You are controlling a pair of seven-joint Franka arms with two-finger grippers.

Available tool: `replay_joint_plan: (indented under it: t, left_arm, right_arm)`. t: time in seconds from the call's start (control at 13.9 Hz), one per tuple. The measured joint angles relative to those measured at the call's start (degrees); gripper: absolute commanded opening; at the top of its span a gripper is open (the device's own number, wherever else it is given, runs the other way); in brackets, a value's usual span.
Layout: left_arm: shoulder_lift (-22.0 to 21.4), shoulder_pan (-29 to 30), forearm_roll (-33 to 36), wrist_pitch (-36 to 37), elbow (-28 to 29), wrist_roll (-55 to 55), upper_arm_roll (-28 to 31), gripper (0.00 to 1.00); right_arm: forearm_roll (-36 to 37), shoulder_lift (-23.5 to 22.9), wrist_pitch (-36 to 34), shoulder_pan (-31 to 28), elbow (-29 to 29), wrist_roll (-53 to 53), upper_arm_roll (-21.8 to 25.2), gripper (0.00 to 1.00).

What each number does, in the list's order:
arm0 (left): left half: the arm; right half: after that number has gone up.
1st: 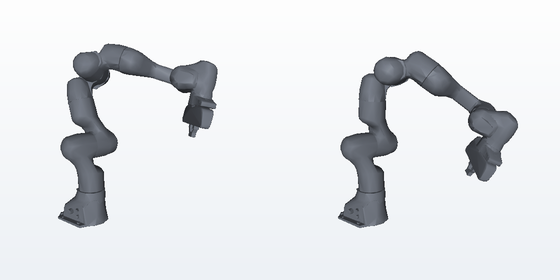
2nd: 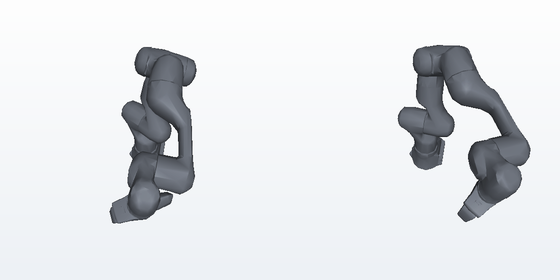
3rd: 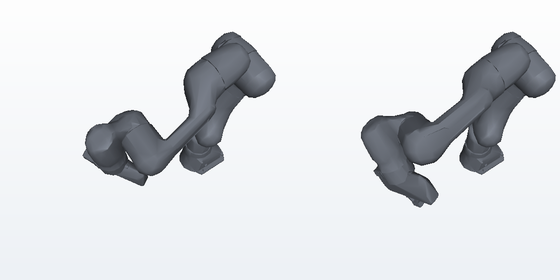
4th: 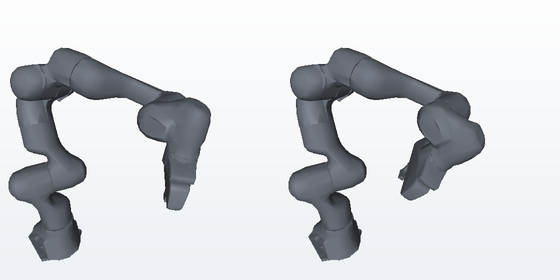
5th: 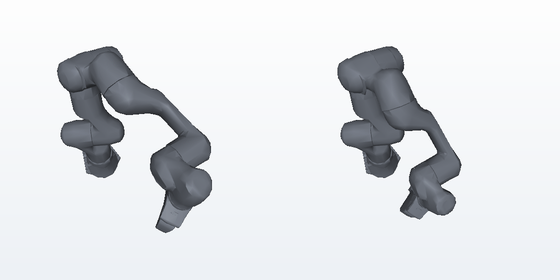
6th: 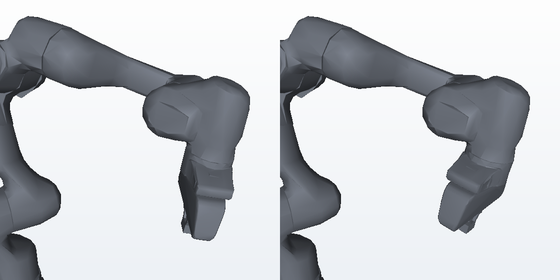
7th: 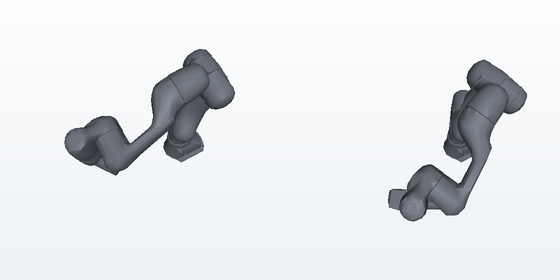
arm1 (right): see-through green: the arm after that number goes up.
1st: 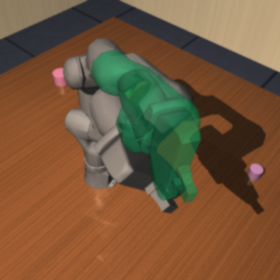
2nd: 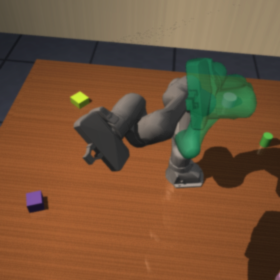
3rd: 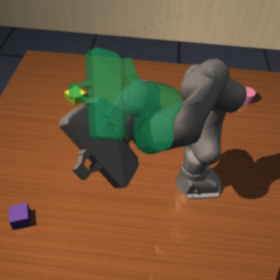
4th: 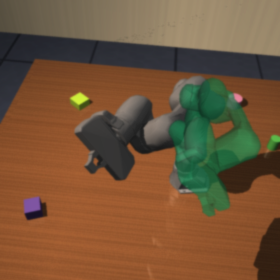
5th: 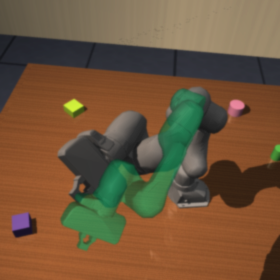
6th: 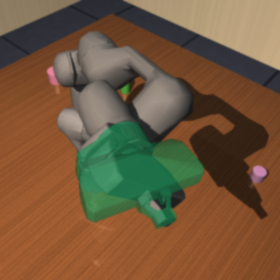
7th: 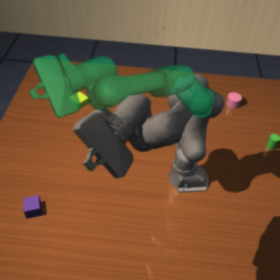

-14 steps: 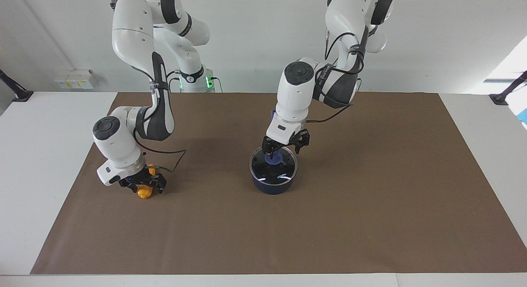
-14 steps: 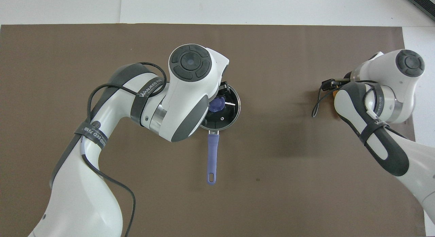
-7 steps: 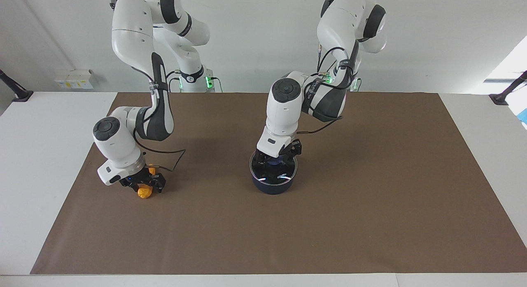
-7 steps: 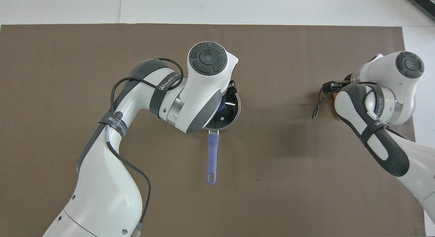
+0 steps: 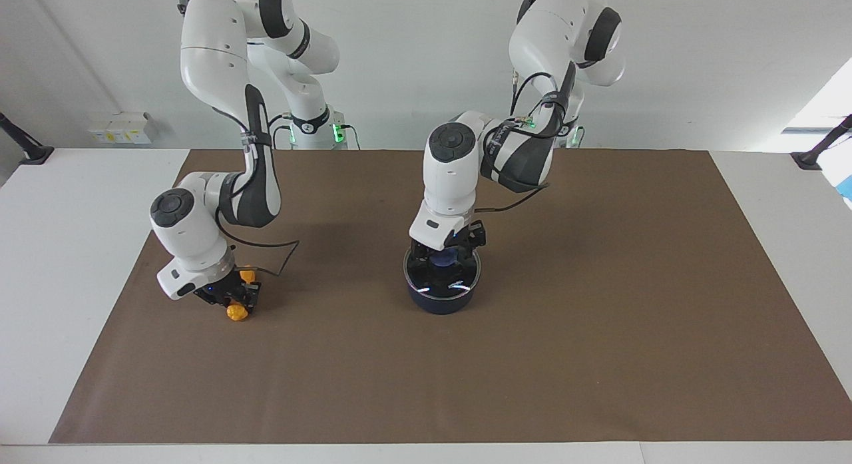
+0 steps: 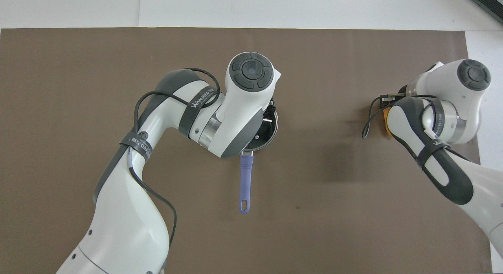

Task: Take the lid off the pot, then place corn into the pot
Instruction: 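Grasp the lid knob with the left gripper while the right gripper grasps the corn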

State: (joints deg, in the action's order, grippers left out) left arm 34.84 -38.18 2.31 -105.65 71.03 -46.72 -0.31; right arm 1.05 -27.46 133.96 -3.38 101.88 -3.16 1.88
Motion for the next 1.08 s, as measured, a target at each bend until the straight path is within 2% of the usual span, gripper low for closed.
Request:
replay_joint_plan:
  t: [0.93,1.08]
  left_arm:
    - [0.2,-1.1,-0.3,-0.2,0.3,-0.5,0.1,1.0]
    - [0.2,-1.1,-0.5,-0.6,0.7,-0.6,0.1,0.96]
  right_arm:
    - [0.6,1.0,-1.3,0.2,-2.8,-0.5,0.0,0.0]
    - [0.6,1.5,-1.9,0.4,-2.9,-0.5,-0.1,0.0]
